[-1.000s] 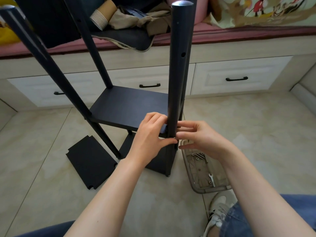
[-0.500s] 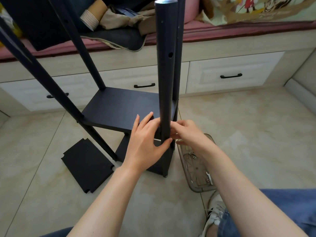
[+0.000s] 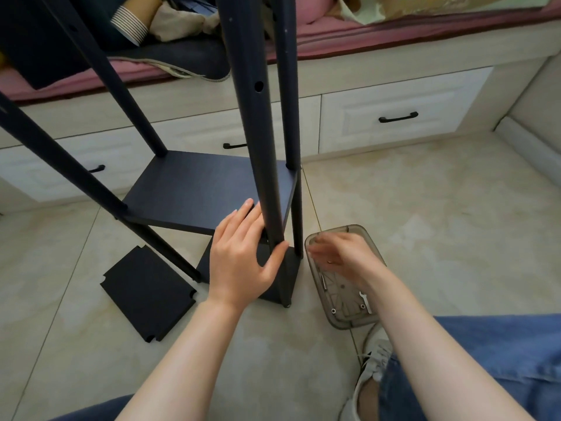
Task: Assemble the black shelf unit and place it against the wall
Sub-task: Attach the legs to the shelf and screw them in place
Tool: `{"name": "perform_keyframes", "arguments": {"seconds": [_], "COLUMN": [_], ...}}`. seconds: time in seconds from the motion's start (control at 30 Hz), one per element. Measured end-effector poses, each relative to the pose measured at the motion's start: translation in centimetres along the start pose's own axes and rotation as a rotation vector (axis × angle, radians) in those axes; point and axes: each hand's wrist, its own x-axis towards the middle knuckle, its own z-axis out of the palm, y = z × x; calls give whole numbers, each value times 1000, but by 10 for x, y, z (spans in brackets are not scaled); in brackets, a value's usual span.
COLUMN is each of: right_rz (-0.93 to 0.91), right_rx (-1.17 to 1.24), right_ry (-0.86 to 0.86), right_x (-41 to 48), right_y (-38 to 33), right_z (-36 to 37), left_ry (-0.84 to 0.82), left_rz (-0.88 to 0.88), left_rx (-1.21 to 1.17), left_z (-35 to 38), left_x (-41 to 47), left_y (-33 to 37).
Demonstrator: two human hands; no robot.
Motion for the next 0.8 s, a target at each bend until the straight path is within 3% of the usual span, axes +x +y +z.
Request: {"name": "perform_keyframes", "arguments": {"seconds": [0.13,0.23,0.33,0.47,0.8], "right_rz": [206,233,250,275,224], "right_rx": [-3,-208,-653,-1033,-1404], "right_ry": [218,262,164,-24,-87], "right_x": [21,43,67,86,94], "right_y": [56,92,114,124,141], "right_z": [-27,-34,-34,-28,-22], "left_ry": [27,46,56,69,89], "left_rz": [-5,-10,5,19,19], "left_rx": [-15,-13,-14,9,2], "left_z": [4,4,6,11,19], "left_x": [0,1,0,-2,-3], "left_y": [1,2,1,-2,-10]}}
